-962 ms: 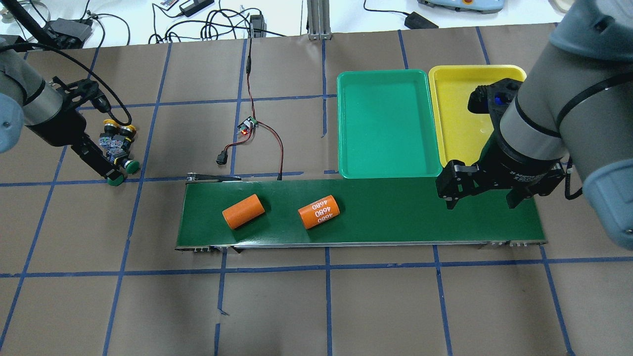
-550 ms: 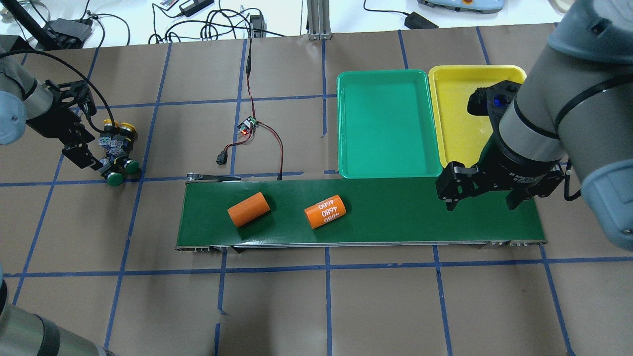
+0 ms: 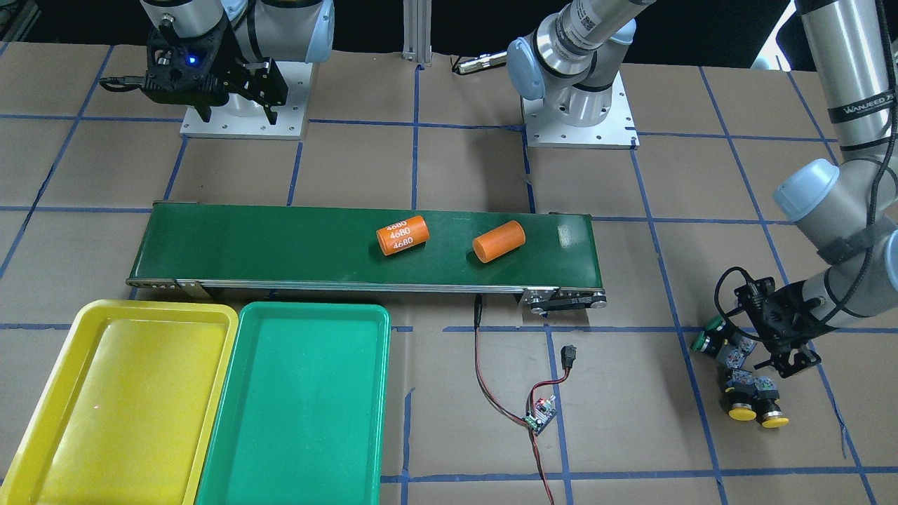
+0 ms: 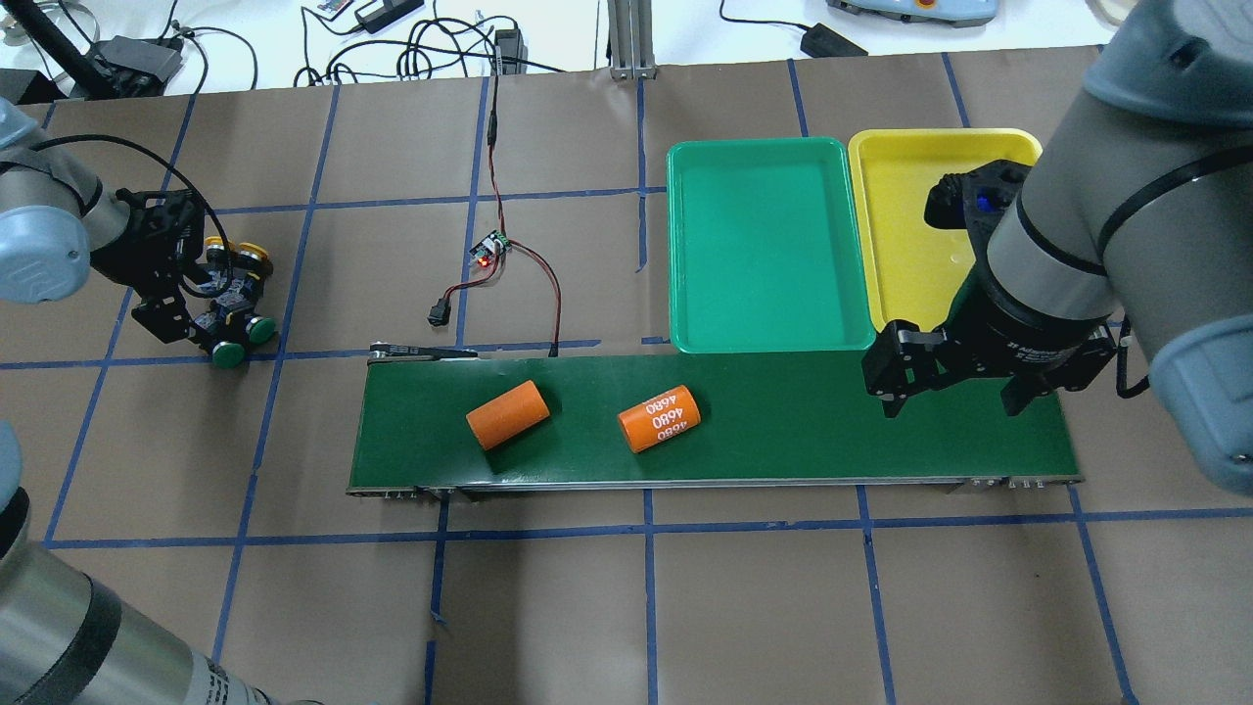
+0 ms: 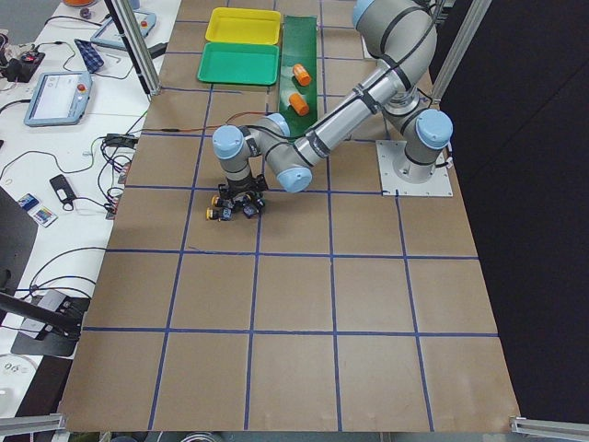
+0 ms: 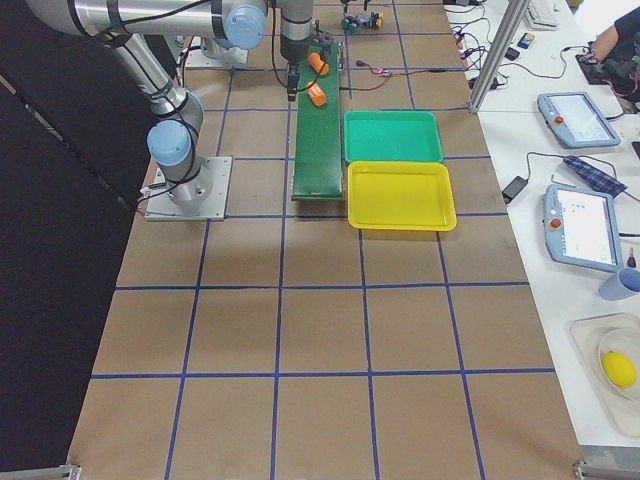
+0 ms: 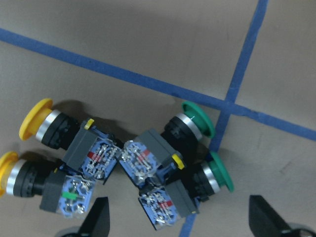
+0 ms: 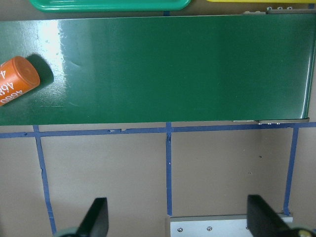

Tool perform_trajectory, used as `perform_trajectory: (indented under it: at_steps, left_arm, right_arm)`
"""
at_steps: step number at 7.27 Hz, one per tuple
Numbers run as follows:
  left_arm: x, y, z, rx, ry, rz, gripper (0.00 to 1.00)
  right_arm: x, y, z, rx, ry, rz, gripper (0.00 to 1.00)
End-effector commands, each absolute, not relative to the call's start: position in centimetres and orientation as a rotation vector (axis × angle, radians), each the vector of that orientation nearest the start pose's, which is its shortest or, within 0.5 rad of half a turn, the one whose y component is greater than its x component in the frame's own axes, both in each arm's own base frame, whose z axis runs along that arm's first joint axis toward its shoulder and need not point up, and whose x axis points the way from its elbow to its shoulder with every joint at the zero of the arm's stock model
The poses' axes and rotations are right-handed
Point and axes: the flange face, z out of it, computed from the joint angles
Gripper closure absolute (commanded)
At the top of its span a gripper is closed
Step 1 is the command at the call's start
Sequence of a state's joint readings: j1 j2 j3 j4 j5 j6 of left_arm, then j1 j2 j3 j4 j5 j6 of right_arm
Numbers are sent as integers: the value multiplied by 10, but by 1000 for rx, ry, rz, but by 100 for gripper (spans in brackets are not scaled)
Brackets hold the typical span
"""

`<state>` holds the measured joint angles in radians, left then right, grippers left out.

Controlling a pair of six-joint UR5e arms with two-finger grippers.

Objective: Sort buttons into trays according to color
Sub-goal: 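Move the left gripper back to the button pile over a green button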

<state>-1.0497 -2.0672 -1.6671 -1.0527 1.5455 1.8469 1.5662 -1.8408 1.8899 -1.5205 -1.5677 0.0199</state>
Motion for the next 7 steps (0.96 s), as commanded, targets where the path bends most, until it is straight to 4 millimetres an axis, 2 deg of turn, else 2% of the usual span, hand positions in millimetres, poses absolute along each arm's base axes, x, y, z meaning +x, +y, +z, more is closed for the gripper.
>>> perform_trajectory:
  at_steps: [1, 3, 4, 5, 7]
  left_arm:
    - [185, -612, 198, 2083, 2441, -7, 0]
    - [177, -606, 203, 2143, 2389, -11, 0]
    - [181, -604, 203, 2196, 2342, -14, 0]
    - [176, -604, 212, 2221, 2307, -29, 0]
    - [155, -604, 214, 2273, 2255, -28, 0]
  right_arm:
    - [132, -367, 444, 44, 3132, 152, 0]
    - [132, -367, 440, 41, 3133, 166, 0]
    - [132, -368, 440, 41, 3130, 164, 0]
    - [133, -367, 442, 42, 3126, 154, 0]
    - [133, -367, 442, 39, 3132, 154, 0]
